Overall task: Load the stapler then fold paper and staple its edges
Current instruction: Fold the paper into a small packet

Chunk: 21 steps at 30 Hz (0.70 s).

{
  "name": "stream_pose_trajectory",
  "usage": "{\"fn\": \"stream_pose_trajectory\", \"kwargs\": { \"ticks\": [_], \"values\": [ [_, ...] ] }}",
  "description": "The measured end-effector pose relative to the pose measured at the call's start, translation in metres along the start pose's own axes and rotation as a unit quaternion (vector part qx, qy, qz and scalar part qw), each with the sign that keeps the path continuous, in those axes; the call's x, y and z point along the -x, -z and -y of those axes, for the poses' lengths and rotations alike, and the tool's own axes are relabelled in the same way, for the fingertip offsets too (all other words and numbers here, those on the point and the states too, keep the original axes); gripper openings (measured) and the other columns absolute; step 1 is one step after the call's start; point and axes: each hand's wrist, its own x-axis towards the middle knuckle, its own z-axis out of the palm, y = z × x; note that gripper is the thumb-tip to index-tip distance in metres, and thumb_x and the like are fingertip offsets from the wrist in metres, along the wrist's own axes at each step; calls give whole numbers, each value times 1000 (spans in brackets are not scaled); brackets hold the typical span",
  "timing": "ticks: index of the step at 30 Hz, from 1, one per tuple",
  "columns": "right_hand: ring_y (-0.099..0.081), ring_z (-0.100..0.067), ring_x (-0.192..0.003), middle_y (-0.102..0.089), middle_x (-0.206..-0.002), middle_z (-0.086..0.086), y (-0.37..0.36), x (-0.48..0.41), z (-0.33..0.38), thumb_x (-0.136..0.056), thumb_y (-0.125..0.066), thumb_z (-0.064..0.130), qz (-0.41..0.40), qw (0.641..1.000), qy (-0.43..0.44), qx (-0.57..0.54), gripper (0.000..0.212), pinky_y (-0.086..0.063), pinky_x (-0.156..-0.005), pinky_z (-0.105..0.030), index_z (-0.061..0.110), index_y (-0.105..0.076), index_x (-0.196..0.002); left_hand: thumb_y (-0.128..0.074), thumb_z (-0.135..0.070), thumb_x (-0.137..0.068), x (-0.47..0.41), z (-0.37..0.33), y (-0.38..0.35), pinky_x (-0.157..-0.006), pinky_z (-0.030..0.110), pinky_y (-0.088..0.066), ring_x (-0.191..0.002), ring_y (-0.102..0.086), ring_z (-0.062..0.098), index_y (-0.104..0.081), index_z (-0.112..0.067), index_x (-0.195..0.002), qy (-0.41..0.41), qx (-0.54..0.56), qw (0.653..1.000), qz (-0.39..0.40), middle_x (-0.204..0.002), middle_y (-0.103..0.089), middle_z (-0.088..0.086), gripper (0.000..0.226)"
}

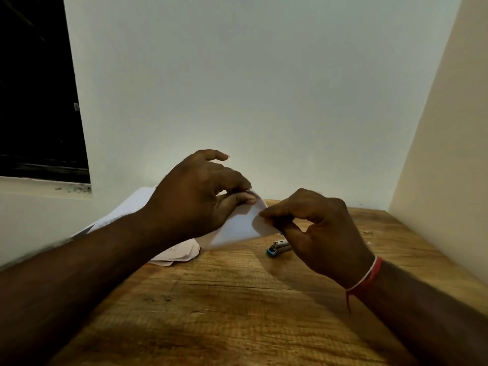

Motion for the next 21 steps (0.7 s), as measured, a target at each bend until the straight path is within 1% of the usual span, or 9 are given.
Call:
{"fn": "stream_pose_trajectory", "kwargs": {
  "ticks": [4,6,8,10,12,14,17,19,21],
  "values": [
    [-76,-11,-85,-80,-88,10,2,-4,1,-87,-85,-2,-25,996,-78,-35,25,-62,-82,-30,22,-83,-93,-78,-46,-101,0,-7,-1,-115,19,-45,-111,-71,9,-83,-23,-119,66,56,996,-37,-112,-83,-12,30],
    [-79,-13,-83,-81,-84,4,2,-6,1,-86,-87,-1,-49,978,-170,-109,23,-65,-81,-33,19,-77,-90,-84,-53,-94,2,-8,-1,-115,18,-44,-133,-63,5,-70,-26,-144,132,76,987,-51,-137,-74,-16,58],
    [-80,-20,-78,-81,-81,-6,2,-10,-3,-85,-89,1,-102,940,-255,-205,24,-66,-80,-41,13,-73,-97,-86,-62,-84,4,-7,-3,-119,10,-33,-150,-49,6,-53,-28,-159,197,88,973,-79,-158,-55,-17,89],
    [-77,-23,-76,-82,-82,-12,4,-13,-8,-85,-89,1,-151,897,-302,-286,30,-63,-81,-41,11,-70,-107,-88,-69,-78,6,-6,-8,-125,16,-28,-158,-37,7,-38,-33,-166,275,120,948,-110,-166,-38,-18,108],
    [-76,-24,-80,-83,-86,-13,5,-14,-11,-87,-87,2,-184,861,-326,-344,35,-60,-84,-39,13,-72,-116,-92,-73,-73,7,-7,-14,-127,27,-35,-157,-40,5,-35,-34,-166,355,171,910,-128,-169,-37,-16,116],
    [-77,-25,-87,-84,-92,-15,5,-14,-10,-88,-87,3,-207,840,-337,-371,39,-60,-85,-38,16,-73,-122,-94,-71,-64,7,-12,-20,-121,35,-51,-141,-60,2,-52,-31,-155,415,261,865,-106,-155,-61,-12,108],
    [-80,-28,-91,-85,-96,-16,0,-13,-1,-88,-85,2,-216,830,-343,-382,42,-64,-86,-39,18,-73,-125,-106,-53,-65,9,-27,-32,-109,46,-65,-112,-83,10,-79,-25,-125,439,395,807,18,-118,-87,-5,71],
    [-82,-28,-93,-85,-95,-15,-4,-10,5,-88,-85,2,-204,834,-343,-382,43,-66,-83,-36,19,-72,-126,-103,-42,-74,14,-39,-39,-102,38,-67,-103,-85,9,-85,-26,-115,425,390,815,62,-107,-89,-8,48],
    [-83,-26,-92,-85,-95,-13,-6,-8,9,-87,-86,3,-184,840,-343,-378,47,-66,-82,-34,21,-71,-127,-98,-40,-82,17,-49,-41,-92,29,-66,-97,-84,6,-88,-26,-107,415,367,830,55,-99,-89,-9,31]
  ]
}}
